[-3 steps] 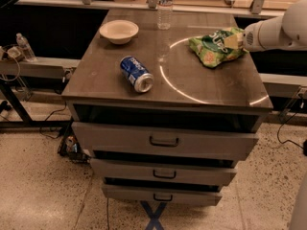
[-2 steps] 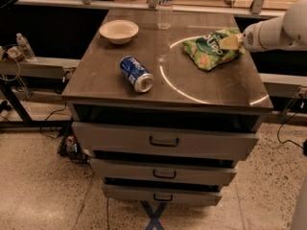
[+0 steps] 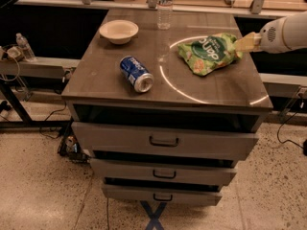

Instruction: Pick green rice chip bag

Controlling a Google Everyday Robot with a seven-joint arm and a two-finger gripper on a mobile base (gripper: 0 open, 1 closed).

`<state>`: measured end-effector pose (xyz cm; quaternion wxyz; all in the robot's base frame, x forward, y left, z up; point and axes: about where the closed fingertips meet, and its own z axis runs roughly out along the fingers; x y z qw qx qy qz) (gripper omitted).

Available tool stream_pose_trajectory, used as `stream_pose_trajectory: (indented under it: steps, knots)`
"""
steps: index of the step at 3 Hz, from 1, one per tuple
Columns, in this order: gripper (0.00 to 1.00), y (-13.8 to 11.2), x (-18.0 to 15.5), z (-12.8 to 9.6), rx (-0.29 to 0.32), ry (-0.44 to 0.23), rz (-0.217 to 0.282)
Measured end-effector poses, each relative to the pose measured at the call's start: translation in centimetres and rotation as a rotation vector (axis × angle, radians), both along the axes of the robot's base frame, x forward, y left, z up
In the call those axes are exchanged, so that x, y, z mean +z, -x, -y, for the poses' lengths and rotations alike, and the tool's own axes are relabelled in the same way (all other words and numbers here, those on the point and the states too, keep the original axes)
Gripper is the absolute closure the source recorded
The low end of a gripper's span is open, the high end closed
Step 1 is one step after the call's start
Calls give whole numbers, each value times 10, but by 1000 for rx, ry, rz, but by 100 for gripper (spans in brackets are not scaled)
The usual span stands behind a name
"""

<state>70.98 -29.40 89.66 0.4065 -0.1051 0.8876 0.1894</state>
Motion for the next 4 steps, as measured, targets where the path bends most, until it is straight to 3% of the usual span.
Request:
stream_pose_trajectory:
  steps: [1,4]
  knots:
    - [77,13,3,-1,6,-25,-47]
    - [7,-1,14,-18,91,14,-4]
